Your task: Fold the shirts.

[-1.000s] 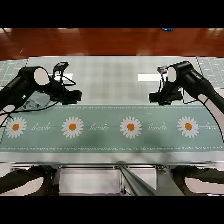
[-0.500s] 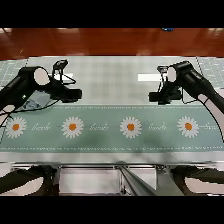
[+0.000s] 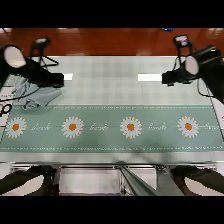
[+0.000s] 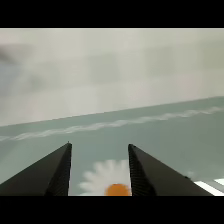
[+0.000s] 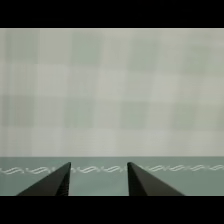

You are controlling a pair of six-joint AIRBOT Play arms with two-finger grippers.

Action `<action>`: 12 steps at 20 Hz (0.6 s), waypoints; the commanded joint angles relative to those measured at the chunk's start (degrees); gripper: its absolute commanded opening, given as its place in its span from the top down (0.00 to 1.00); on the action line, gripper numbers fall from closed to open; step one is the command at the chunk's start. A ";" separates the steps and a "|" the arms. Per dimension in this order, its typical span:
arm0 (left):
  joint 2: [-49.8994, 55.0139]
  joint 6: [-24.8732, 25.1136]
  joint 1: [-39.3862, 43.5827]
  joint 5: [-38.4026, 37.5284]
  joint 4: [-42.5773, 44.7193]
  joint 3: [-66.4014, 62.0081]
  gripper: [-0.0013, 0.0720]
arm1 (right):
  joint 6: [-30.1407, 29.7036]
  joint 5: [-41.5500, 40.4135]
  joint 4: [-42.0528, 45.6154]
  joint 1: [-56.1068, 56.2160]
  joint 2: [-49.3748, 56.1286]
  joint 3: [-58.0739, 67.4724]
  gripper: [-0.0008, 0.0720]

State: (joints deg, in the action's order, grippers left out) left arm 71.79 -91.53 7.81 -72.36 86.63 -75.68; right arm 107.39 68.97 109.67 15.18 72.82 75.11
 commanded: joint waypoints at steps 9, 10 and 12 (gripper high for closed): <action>-7.98 -2.71 -25.29 15.91 3.85 17.53 0.29 | 8.52 -12.52 -6.45 -3.52 -22.99 -37.11 0.42; -5.20 -1.22 -29.11 16.24 -1.07 17.27 0.29 | 8.52 -13.38 -6.49 -3.54 -22.99 -37.51 0.42; 0.66 4.00 -34.32 17.64 -9.94 16.52 0.29 | 8.48 -15.41 -6.16 -3.54 -22.99 -37.48 0.42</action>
State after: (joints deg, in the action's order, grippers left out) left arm 66.67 -92.12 -18.85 -57.95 86.87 -59.77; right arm 115.57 56.82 105.06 11.73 50.63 40.40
